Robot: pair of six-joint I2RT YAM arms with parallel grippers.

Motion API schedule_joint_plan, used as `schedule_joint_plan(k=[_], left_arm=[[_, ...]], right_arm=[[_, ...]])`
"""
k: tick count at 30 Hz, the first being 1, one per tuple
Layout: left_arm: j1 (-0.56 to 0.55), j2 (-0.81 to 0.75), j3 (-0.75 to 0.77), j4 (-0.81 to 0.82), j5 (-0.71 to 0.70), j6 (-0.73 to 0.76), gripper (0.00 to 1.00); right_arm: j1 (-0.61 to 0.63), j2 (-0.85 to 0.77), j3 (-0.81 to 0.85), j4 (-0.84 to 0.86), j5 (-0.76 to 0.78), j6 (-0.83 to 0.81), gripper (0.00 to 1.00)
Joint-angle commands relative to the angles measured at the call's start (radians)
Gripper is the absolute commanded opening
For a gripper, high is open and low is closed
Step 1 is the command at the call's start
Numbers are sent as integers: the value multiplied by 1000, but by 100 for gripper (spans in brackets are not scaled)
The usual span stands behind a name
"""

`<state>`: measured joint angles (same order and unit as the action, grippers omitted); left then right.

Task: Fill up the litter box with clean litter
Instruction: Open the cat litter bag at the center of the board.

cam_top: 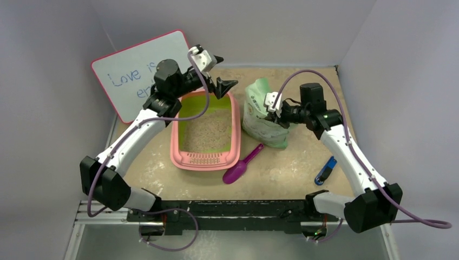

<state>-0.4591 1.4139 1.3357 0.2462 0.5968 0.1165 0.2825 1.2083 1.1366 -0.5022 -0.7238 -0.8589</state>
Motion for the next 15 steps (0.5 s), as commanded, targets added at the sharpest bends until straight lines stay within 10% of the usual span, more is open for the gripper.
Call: schedule_joint_plan(k=[1, 15], left_arm=[[11, 53, 40, -192, -68, -129, 99], [-27, 377, 254, -389, 284, -68, 96]], right_arm=[[2, -53, 8, 61, -51, 6, 0], [2, -63, -3, 57, -53, 1, 0]])
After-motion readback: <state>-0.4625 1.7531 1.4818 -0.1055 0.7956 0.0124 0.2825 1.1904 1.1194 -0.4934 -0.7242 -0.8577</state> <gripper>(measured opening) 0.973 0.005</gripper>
